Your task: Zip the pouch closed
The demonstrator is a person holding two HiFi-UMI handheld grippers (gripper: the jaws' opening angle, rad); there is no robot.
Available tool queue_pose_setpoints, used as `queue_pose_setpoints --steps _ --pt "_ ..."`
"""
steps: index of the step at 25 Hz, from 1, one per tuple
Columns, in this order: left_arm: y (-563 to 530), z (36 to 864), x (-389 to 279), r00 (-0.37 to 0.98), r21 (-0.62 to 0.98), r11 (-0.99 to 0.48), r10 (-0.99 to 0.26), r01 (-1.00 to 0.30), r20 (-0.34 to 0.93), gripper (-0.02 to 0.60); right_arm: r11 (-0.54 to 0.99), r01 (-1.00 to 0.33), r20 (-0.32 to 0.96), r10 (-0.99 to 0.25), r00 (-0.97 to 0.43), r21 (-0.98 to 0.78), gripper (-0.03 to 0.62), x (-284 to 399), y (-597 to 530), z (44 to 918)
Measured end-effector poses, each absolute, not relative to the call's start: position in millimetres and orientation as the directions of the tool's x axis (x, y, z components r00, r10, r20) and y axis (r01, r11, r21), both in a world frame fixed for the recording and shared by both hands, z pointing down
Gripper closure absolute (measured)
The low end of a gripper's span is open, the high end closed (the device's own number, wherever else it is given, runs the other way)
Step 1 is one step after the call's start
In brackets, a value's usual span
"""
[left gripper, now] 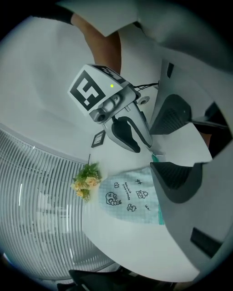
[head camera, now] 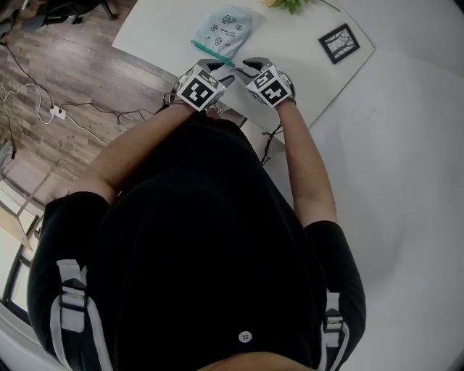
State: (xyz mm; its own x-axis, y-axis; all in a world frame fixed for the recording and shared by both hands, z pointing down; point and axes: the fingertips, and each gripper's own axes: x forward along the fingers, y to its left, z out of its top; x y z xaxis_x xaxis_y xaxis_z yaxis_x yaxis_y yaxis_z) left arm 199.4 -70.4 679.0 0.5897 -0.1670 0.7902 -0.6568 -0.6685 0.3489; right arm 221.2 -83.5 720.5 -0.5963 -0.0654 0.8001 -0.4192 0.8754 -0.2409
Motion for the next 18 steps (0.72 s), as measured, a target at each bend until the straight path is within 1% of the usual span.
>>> queue_pose_setpoints --steps 7,12,15,16,18 --pt "-61.8 711.4 195.2 0.514 0.346 -0.625 -0.104 -0.700 0.852 0.403 0.902 -0.378 0.832 -0.038 -0.553 -0.210 0.481 218.1 -77.2 737.2" --pt "-60.5 732.9 200.4 0.521 0.369 -0.607 -0.088 -0.704 0.849 0.416 0.908 -0.378 0.847 -0.052 -0.529 -0.180 0.500 216.8 -74.9 745.2" --pt "-65.3 734.0 201.0 0.515 0.361 -0.606 -0.096 -0.709 0.852 0.416 0.911 -0.383 0.858 -0.070 -0.509 -0.152 0.522 217.1 -75.6 752.0" --pt "-67.8 735.7 201.0 0.510 0.352 -0.608 -0.103 -0.712 0.854 0.416 0.912 -0.384 0.860 -0.079 -0.504 -0.142 0.552 218.1 -76.3 753.6" --pt "-70.4 739.6 201.9 0.505 0.342 -0.609 -0.111 -0.715 0.856 0.417 0.911 -0.389 0.855 -0.091 -0.511 -0.136 0.569 218.4 -77.9 753.0"
